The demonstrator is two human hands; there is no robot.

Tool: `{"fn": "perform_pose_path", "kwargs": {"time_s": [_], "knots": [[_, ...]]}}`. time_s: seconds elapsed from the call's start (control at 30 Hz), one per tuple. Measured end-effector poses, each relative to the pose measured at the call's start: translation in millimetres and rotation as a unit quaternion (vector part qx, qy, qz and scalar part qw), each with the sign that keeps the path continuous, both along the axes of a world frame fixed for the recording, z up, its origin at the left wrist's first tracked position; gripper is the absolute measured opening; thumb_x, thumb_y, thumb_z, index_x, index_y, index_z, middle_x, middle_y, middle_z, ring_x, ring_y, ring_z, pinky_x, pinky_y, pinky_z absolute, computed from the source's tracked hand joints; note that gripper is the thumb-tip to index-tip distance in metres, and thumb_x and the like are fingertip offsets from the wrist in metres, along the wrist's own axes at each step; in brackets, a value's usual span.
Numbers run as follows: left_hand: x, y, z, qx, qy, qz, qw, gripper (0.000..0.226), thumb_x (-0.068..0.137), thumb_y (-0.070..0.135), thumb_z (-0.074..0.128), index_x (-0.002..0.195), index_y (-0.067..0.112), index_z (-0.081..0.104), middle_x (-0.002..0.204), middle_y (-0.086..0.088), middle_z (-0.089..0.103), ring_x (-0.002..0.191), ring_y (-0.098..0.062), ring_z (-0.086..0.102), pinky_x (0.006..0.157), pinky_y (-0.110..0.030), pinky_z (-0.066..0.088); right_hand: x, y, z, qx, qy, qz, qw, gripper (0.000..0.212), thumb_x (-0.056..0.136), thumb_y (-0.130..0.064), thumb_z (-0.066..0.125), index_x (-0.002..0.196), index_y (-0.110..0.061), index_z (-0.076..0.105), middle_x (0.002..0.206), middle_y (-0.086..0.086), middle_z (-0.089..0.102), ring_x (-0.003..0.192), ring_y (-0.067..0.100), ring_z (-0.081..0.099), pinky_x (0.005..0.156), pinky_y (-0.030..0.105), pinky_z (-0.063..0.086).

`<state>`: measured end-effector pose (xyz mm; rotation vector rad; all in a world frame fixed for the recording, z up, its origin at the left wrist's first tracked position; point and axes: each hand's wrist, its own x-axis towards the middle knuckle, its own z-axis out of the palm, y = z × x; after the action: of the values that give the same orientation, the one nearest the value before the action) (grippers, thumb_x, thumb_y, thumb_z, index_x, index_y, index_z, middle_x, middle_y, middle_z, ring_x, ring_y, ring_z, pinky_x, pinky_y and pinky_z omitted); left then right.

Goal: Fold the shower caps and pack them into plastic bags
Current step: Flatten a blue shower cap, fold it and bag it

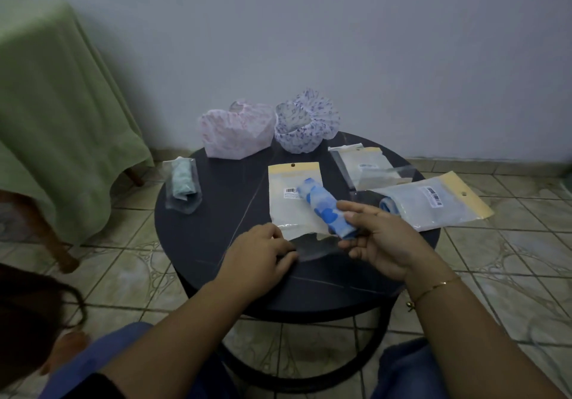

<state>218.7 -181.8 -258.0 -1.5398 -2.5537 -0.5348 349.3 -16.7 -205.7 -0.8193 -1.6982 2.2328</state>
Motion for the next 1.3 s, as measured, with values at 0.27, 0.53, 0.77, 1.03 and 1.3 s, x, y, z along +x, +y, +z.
{"fn": "perform_pose_path", "kwargs": {"time_s": [0.27, 0.53, 0.77, 1.03, 1.3], "knots": [[-2, 20, -9, -0.017, 0.052, -0.043, 0.998, 0.047, 0.082, 0.037, 0.037, 0.115, 0.020, 0.066, 0.127, -0.005, 0.057, 0.114, -0.024, 0.055, 0.084, -0.034, 0.046, 17, 20, 9, 0.049, -0.011, 0.005, 0.999, 0.026, 0.092, -0.011, 0.038, 0.098, -0.009, 0.063, 0.068, 0.014, 0.059, 0.048, 0.015, 0.042, 0.049, 0.026, 0.030], [-2, 34, -10, 0.015, -0.010, 0.010, 1.000, 0.057, 0.079, 0.039, 0.038, 0.128, 0.018, 0.057, 0.137, 0.002, 0.051, 0.118, -0.018, 0.051, 0.093, -0.029, 0.041, 26, 32, 12, 0.165, -0.041, -0.019, 0.985, 0.029, 0.088, -0.007, 0.036, 0.083, -0.006, 0.064, 0.063, 0.015, 0.050, 0.043, 0.016, 0.034, 0.043, 0.023, 0.024], [-1, 41, -6, 0.011, -0.029, 0.039, 0.999, 0.065, 0.081, 0.037, 0.057, 0.141, 0.015, 0.042, 0.147, 0.001, 0.040, 0.130, -0.017, 0.041, 0.104, -0.030, 0.034, 25, 35, 8, 0.199, -0.060, -0.044, 0.977, 0.028, 0.088, -0.010, 0.041, 0.080, -0.011, 0.067, 0.063, 0.017, 0.052, 0.043, 0.015, 0.036, 0.038, 0.020, 0.027], [3, 40, -5, 0.064, -0.012, 0.038, 0.997, 0.054, 0.066, 0.031, 0.062, 0.116, 0.010, 0.060, 0.116, -0.004, 0.061, 0.098, -0.026, 0.061, 0.078, -0.034, 0.050, 24, 28, 12, 0.238, -0.096, -0.032, 0.966, 0.019, 0.088, -0.019, 0.050, 0.085, -0.017, 0.069, 0.066, 0.014, 0.054, 0.044, 0.014, 0.041, 0.041, 0.022, 0.032], [4, 41, -6, 0.052, -0.017, 0.041, 0.998, 0.065, 0.074, 0.031, 0.059, 0.134, 0.008, 0.048, 0.138, -0.008, 0.049, 0.121, -0.025, 0.050, 0.096, -0.035, 0.042, 4, -5, -1, 0.220, -0.105, 0.055, 0.968, 0.024, 0.092, -0.014, 0.045, 0.098, -0.024, 0.066, 0.069, 0.009, 0.058, 0.044, 0.013, 0.048, 0.039, 0.019, 0.033]]}}
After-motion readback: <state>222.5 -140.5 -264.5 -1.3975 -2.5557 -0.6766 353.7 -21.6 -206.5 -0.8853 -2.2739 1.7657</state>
